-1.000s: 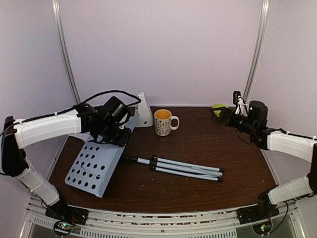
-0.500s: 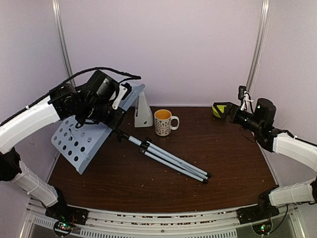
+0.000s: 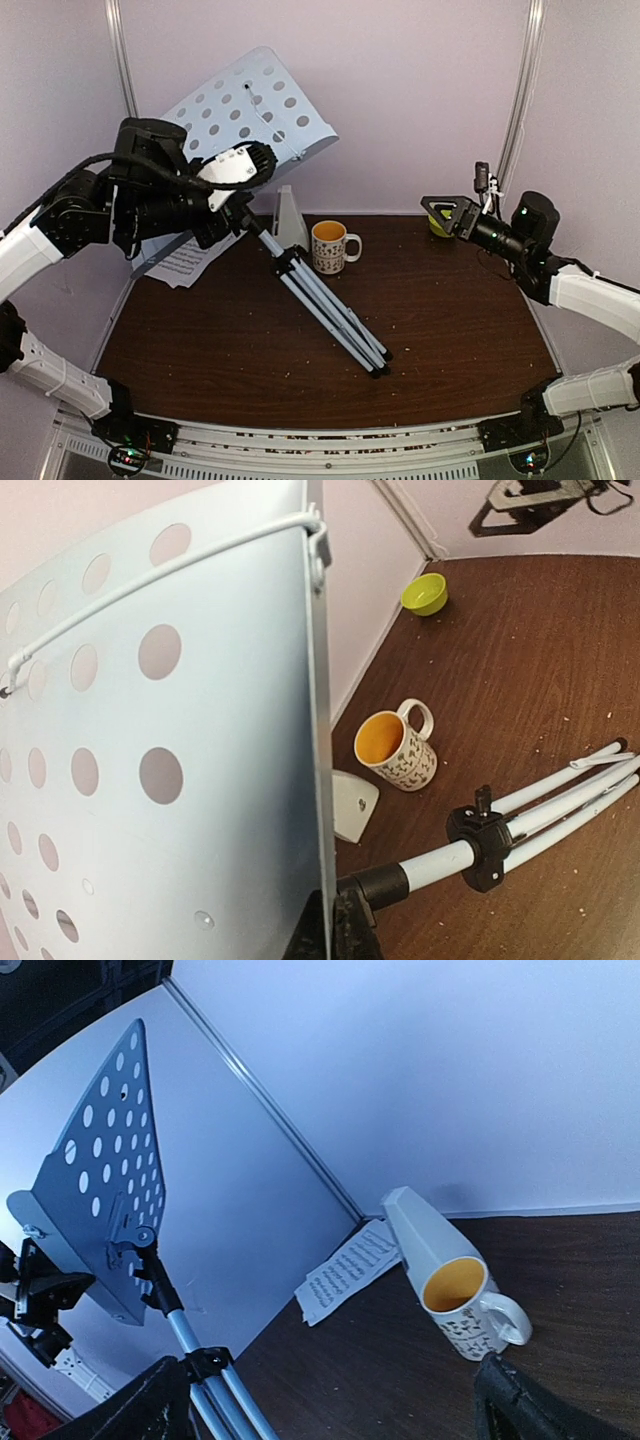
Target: Set up the instrument practice props
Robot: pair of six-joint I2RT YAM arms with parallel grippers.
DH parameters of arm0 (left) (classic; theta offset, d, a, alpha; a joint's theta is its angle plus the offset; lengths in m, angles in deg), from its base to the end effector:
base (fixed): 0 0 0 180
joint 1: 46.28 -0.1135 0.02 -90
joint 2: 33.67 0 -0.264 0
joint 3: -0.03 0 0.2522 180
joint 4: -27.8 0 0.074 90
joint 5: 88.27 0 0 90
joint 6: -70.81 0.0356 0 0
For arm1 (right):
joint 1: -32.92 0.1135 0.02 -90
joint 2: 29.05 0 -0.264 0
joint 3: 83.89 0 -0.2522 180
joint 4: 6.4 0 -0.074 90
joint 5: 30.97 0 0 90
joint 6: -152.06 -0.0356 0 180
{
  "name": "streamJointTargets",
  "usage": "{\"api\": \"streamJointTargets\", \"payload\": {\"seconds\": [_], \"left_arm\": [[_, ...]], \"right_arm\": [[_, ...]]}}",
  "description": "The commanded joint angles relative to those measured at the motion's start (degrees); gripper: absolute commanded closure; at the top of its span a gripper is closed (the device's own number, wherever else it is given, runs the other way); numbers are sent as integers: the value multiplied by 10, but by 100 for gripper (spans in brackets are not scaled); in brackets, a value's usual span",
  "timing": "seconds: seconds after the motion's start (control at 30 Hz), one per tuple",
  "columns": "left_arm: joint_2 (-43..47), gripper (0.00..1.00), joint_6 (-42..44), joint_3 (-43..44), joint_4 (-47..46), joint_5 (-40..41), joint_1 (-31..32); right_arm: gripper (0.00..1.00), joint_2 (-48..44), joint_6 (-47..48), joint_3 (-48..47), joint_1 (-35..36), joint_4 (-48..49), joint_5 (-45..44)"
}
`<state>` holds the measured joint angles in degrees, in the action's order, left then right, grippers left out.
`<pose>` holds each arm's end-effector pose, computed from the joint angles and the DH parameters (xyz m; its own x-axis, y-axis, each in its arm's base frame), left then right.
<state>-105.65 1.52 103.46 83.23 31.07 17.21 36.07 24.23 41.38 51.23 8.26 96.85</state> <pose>0.1270 -0.2154 0.4534 0.0355 0.6195 -0.7842 0.6069 0.6101 0.5094 0.2389 0.1020 0.3151 -0.4524 0.3606 -0.8156 -0.6979 0.4263 0.5756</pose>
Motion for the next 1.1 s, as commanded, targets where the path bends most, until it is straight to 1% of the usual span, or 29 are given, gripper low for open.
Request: {"api": "streamJointTargets", "payload": {"seconds": [0.0,0.1,0.2,0.4,0.5,0.6,0.83,0.93,1.07], "left_arm": [[31,100,183,35,-167,-21,20],[34,100,241,41,-172,-66,34],[43,100,292,38,-184,-119,42],[53,100,350,52,-197,-233,43],[50,100,367,64,-197,-268,43],[45,100,381,72,-197,-290,44],[31,100,397,92,-195,-323,44],[28,100,397,96,-196,-340,43],[24,100,400,100,-197,-356,43]], "right_arm": [[0,15,-62,-40,35,65,50],[0,25,-87,-58,68,84,68],[0,36,-84,-86,103,71,81],[0,62,-78,-139,153,48,102],[1,75,-81,-165,175,43,108],[2,89,-75,-198,201,21,112],[6,121,-17,-255,245,-47,113],[8,134,-13,-263,254,-45,112],[15,159,-29,-275,274,-23,118]]}}
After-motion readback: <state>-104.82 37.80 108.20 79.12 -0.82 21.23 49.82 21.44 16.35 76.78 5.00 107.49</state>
